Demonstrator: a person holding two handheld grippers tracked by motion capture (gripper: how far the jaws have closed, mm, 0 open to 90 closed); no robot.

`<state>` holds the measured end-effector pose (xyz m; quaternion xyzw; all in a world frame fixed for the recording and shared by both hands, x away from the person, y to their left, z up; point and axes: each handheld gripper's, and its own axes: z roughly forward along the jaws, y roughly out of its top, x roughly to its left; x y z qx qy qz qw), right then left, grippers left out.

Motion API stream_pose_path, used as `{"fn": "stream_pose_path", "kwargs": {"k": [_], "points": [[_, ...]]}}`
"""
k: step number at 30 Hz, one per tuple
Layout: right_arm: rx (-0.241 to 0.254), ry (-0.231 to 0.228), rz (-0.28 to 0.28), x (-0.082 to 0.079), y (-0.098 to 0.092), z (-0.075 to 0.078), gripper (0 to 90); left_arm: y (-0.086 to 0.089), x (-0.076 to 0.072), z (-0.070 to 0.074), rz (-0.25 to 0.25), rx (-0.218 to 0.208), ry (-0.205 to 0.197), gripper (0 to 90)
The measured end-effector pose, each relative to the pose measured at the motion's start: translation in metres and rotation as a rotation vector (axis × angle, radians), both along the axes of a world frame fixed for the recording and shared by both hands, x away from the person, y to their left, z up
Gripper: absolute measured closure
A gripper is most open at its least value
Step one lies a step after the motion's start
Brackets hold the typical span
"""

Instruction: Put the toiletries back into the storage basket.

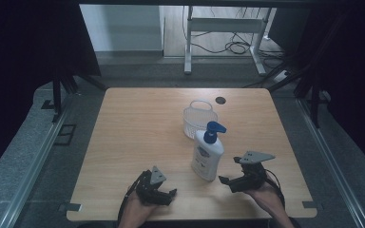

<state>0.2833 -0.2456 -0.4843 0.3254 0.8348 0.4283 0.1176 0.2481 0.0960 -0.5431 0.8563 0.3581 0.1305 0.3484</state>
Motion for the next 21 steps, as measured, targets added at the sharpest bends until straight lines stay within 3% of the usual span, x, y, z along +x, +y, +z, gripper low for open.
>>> {"fn": "stream_pose_path", "kwargs": {"k": [2, 21], "points": [[0.019, -0.002, 0.000, 0.002, 0.004, 0.004, 4.4, 0.000, 0.000, 0.000, 0.002, 0.000, 0.000, 13.2], [0.045, -0.034, 0.023, 0.014, 0.031, 0.030, 11.9, -0.001, 0.000, 0.000, 0.007, 0.002, -0.001, 13.2]]}}
